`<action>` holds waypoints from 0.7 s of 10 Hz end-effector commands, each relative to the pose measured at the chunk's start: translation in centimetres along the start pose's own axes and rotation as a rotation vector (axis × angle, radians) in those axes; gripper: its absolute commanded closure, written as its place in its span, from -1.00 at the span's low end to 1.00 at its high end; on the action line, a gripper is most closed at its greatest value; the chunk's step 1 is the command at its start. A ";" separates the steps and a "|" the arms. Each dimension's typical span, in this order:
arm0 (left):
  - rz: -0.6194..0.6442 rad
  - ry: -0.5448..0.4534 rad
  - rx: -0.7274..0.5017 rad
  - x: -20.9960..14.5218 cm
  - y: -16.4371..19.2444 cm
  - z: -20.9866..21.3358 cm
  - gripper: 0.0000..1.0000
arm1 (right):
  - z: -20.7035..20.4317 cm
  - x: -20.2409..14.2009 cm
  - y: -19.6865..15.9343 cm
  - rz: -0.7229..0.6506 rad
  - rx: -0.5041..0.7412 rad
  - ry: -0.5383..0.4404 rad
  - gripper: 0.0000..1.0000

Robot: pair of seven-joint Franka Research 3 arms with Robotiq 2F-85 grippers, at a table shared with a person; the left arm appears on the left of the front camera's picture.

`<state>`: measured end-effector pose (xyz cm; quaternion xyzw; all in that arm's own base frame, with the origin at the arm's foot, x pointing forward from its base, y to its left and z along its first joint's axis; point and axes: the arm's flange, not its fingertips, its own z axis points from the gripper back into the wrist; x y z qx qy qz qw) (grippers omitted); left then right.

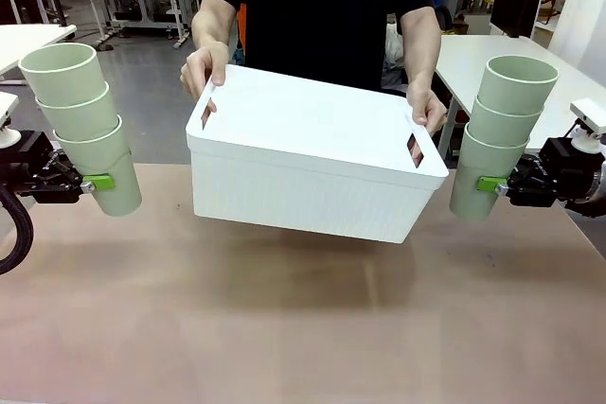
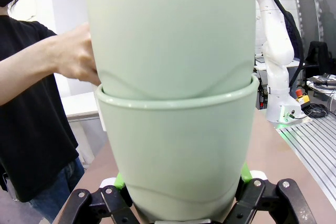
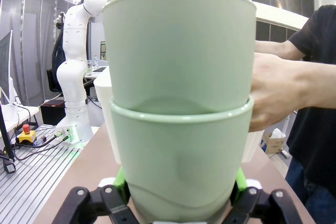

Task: Stack the cups and store them in the basket.
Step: Place the stack of Reusable plastic cups into the Pantry Basket.

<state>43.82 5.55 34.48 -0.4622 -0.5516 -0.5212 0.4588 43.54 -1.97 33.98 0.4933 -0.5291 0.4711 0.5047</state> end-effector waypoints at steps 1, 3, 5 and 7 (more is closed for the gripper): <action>-0.009 -0.005 -0.001 0.4 -0.1 -0.3 -0.70 | -0.1 0.3 0.1 0.013 0.000 -0.002 -0.74; -0.009 -0.005 -0.001 0.4 -0.1 -0.3 -0.70 | -0.1 0.3 0.1 0.013 0.000 -0.002 -0.74; -0.009 -0.005 -0.001 0.4 -0.1 -0.3 -0.70 | 0.0 0.0 0.0 0.000 0.000 0.000 -0.74; -0.009 -0.005 -0.001 0.4 -0.1 -0.3 -0.70 | 2.3 5.1 0.0 -0.015 -0.030 0.051 -0.74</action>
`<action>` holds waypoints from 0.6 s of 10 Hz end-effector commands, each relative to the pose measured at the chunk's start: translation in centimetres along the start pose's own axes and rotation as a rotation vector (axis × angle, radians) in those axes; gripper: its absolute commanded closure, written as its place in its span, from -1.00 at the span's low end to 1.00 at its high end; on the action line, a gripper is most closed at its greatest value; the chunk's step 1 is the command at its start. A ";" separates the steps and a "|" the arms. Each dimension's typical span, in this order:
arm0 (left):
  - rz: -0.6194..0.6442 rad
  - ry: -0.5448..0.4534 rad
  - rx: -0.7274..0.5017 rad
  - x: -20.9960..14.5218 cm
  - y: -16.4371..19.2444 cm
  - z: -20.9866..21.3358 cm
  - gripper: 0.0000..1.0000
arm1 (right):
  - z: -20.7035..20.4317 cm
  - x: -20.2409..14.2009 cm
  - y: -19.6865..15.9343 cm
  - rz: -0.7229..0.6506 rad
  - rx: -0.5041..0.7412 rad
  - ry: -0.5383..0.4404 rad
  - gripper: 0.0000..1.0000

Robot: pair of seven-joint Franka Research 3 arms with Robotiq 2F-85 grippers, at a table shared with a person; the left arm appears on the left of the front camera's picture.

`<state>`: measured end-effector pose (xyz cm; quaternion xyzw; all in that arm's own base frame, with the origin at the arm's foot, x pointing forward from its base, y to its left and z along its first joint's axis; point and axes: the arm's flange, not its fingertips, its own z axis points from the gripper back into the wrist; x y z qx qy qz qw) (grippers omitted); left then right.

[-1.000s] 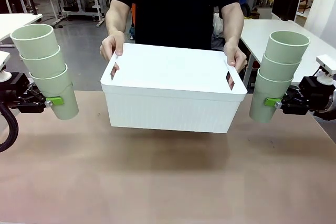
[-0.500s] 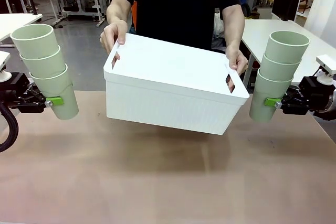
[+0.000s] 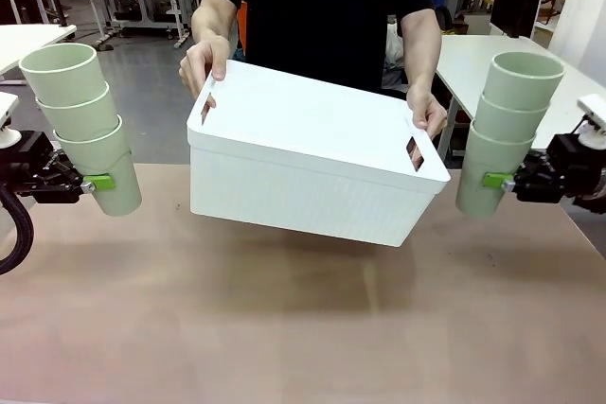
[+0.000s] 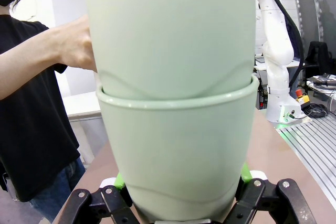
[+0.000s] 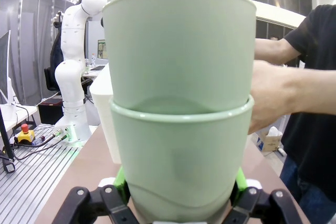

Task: Stack the cups and store them in the basket.
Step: Place the stack of Reusable plastic cups into the Pantry Basket.

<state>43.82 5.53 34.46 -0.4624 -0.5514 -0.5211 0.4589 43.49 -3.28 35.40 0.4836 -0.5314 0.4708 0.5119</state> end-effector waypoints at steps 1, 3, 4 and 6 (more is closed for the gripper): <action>-0.009 -0.005 -0.001 0.5 -0.1 -0.2 -0.70 | 2.2 6.7 -0.3 -0.049 -0.014 0.088 -0.74; -0.009 -0.005 -0.001 0.5 -0.1 -0.2 -0.70 | 3.5 12.0 -0.8 -0.111 -0.009 0.188 -0.74; -0.009 -0.005 -0.001 0.5 -0.1 -0.2 -0.70 | 3.4 14.8 -1.5 -0.133 -0.007 0.245 -0.74; -0.009 -0.005 -0.001 0.5 -0.1 -0.2 -0.70 | 2.0 20.8 -3.3 -0.180 -0.032 0.357 -0.74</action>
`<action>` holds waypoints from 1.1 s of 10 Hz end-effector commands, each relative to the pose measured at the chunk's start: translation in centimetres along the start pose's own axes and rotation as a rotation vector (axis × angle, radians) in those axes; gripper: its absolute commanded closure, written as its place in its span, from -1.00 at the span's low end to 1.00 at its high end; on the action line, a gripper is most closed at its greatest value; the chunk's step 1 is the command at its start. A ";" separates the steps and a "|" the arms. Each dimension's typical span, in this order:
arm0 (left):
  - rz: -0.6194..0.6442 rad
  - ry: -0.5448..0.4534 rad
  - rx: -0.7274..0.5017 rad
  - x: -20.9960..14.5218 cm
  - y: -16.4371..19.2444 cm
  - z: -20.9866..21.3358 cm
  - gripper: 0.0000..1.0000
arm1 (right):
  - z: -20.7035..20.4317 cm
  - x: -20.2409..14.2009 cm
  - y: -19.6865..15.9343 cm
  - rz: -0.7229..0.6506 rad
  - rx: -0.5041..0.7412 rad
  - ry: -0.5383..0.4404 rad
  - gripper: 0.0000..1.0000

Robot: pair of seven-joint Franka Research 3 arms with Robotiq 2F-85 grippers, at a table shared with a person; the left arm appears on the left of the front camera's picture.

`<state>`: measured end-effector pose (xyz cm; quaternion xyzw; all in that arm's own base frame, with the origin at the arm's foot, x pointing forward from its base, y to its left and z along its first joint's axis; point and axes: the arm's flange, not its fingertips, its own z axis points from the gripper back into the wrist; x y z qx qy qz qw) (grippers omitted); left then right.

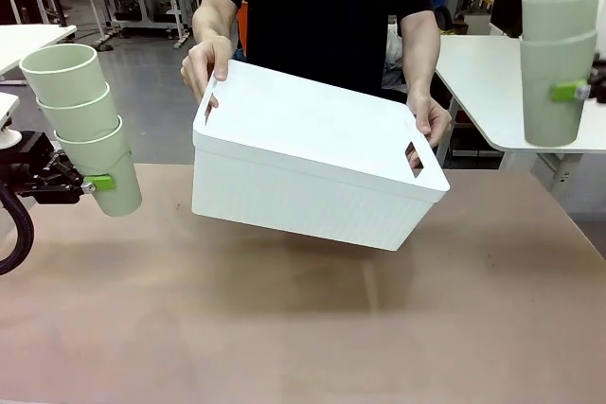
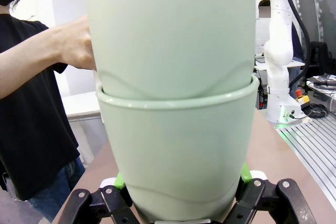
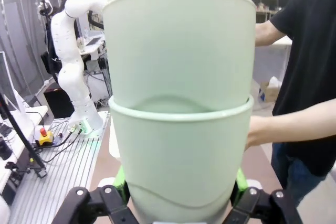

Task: Stack the cups and store them in the basket.
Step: Place the stack of Reusable plastic cups into the Pantry Basket.

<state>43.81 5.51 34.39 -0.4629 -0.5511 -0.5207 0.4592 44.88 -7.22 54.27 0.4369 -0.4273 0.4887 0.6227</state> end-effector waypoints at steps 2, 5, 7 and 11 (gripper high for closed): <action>-0.011 -0.005 -0.001 0.5 -0.1 -0.2 -0.70 | -2.0 8.7 -1.8 -0.075 -0.029 0.206 -0.74; -0.011 -0.005 -0.001 0.5 -0.1 -0.2 -0.70 | -6.6 16.3 -4.7 -0.106 -0.035 0.409 -0.74; -0.011 -0.005 -0.001 0.5 -0.1 -0.2 -0.70 | -11.8 19.8 -5.1 -0.075 -0.027 0.528 -0.74; -0.011 -0.005 -0.001 0.5 -0.1 -0.2 -0.70 | -20.4 21.7 -2.1 0.028 -0.072 0.644 -0.74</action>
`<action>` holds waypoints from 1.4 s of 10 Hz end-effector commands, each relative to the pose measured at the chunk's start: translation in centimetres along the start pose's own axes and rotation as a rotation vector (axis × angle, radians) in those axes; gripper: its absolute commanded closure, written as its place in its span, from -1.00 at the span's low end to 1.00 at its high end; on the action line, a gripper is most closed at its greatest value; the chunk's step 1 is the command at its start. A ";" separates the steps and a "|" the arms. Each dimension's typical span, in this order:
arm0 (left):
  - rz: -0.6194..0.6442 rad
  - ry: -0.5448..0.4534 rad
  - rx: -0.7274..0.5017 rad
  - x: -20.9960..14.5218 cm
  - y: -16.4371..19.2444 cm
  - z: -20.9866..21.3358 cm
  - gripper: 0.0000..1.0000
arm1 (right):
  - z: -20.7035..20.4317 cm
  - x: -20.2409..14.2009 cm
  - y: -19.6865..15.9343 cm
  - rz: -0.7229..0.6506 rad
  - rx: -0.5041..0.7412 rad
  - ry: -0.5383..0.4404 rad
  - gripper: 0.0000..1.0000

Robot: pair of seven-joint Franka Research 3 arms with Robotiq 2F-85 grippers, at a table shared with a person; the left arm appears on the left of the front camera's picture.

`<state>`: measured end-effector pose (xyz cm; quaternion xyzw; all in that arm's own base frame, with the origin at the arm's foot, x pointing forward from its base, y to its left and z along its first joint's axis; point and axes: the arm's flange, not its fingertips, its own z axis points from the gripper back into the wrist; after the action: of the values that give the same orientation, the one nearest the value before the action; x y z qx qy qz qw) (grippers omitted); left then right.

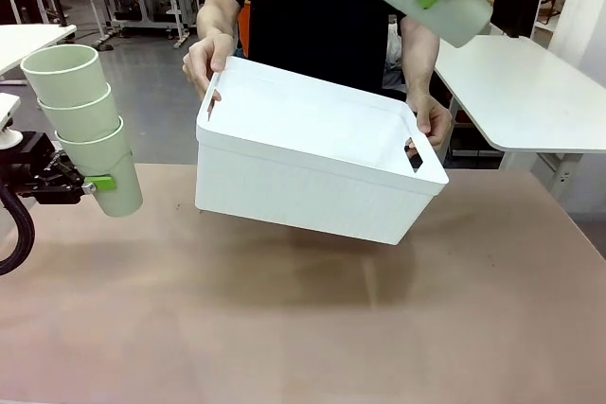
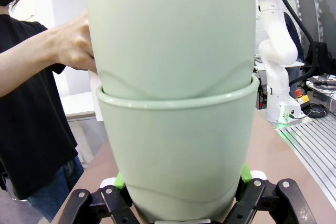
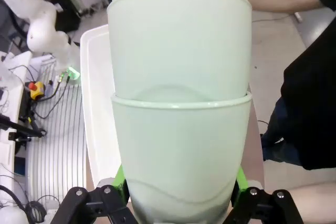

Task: Stack the cups and store them in the basket.
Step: Place the stack of Reusable plastic cups into the Pantry Basket.

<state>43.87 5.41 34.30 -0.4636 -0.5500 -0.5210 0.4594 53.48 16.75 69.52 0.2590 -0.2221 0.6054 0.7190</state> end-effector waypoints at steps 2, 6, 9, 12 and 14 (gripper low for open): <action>-0.012 -0.005 0.001 0.6 -0.1 -0.1 -0.70 | 0.0 0.0 0.0 0.000 0.000 0.000 -0.74; -0.012 -0.005 0.001 0.6 -0.1 -0.1 -0.70 | 0.0 0.0 0.0 0.000 0.000 0.000 -0.74; -0.012 -0.005 0.001 0.6 -0.1 -0.1 -0.70 | 0.0 0.0 0.0 0.000 0.000 0.000 -0.74; -0.012 -0.005 0.001 0.6 -0.1 -0.1 -0.70 | -3.2 -0.8 1.0 0.011 -0.040 0.024 -0.74; -0.012 -0.005 0.001 0.6 -0.1 -0.1 -0.70 | -5.8 -1.2 3.9 0.057 -0.093 0.041 -0.74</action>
<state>43.86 5.41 34.30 -0.4636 -0.5500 -0.5211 0.4594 52.21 19.50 66.04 0.2382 -0.2208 0.6116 0.7214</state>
